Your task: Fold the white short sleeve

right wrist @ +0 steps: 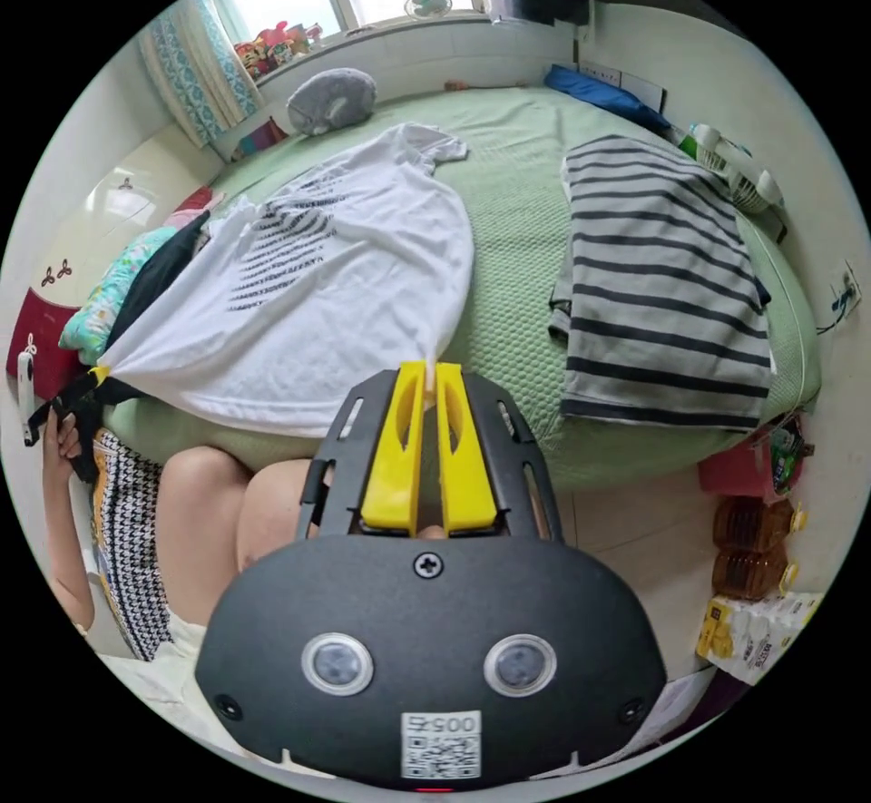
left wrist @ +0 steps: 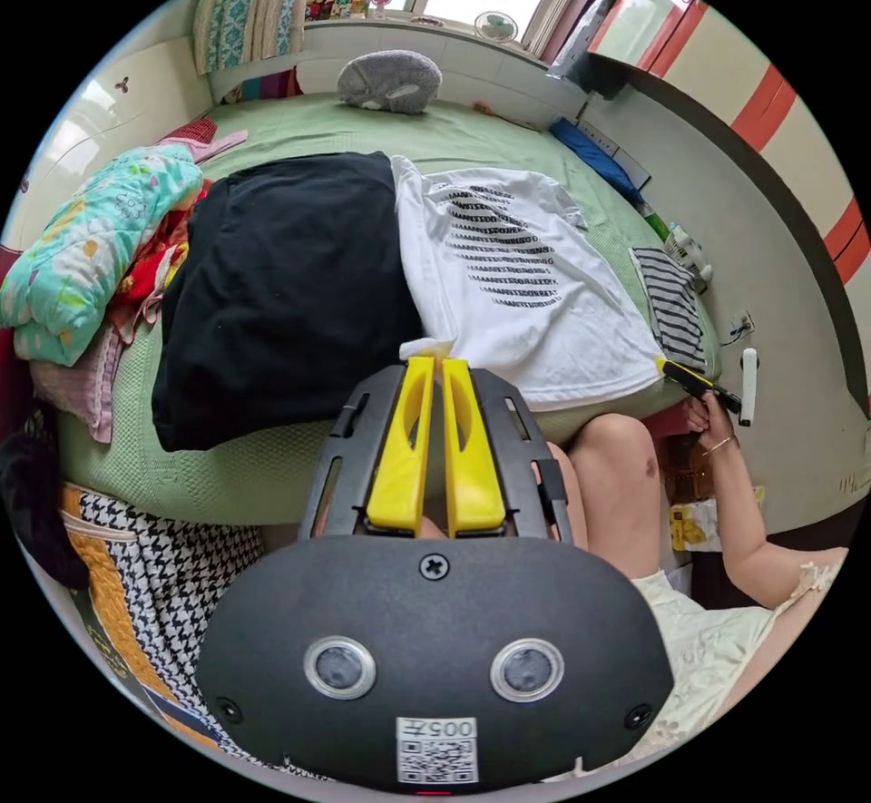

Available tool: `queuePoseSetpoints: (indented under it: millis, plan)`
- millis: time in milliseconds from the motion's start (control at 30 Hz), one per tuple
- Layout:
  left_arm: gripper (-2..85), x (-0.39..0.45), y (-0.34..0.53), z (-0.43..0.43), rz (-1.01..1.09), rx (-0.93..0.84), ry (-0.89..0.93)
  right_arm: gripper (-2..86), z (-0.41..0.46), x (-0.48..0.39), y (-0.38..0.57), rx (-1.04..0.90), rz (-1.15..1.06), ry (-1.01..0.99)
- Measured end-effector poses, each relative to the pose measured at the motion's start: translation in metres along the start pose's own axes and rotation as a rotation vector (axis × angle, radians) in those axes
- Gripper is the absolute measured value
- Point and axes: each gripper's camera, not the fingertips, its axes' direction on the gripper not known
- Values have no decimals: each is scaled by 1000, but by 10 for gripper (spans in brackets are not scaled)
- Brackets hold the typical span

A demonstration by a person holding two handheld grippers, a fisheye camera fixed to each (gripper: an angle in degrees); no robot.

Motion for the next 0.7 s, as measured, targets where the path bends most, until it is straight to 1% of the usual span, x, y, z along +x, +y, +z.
queuePoseSetpoints:
  millis: [133, 233, 300, 367, 433, 500, 567, 700]
  plan:
    - [0, 16, 13, -48, 84, 59, -1, -12, -66, 6, 10, 46, -38, -50]
    - [-1, 20, 28, -81, 106, 103, 29, -13, -113, 3, 26, 76, -60, -24]
    - [-1, 20, 37, -87, 113, 79, 2, -13, -132, -1, 37, 91, -88, -9]
    - [0, 16, 46, -78, 93, 34, -32, -13, -137, -5, 48, 84, -105, 43]
    - [3, 9, 58, -47, 63, -21, 5, -12, -123, -3, 57, 39, -97, 114]
    - [10, 6, 64, -18, 25, -73, 8, -12, -107, -1, 62, -15, -64, 135]
    - [25, 6, 69, 4, -4, -83, -16, -12, -97, -3, 68, -38, -46, 120]
    - [126, 17, 72, 37, 18, -41, -96, -13, -88, -26, 79, -44, -77, 163]
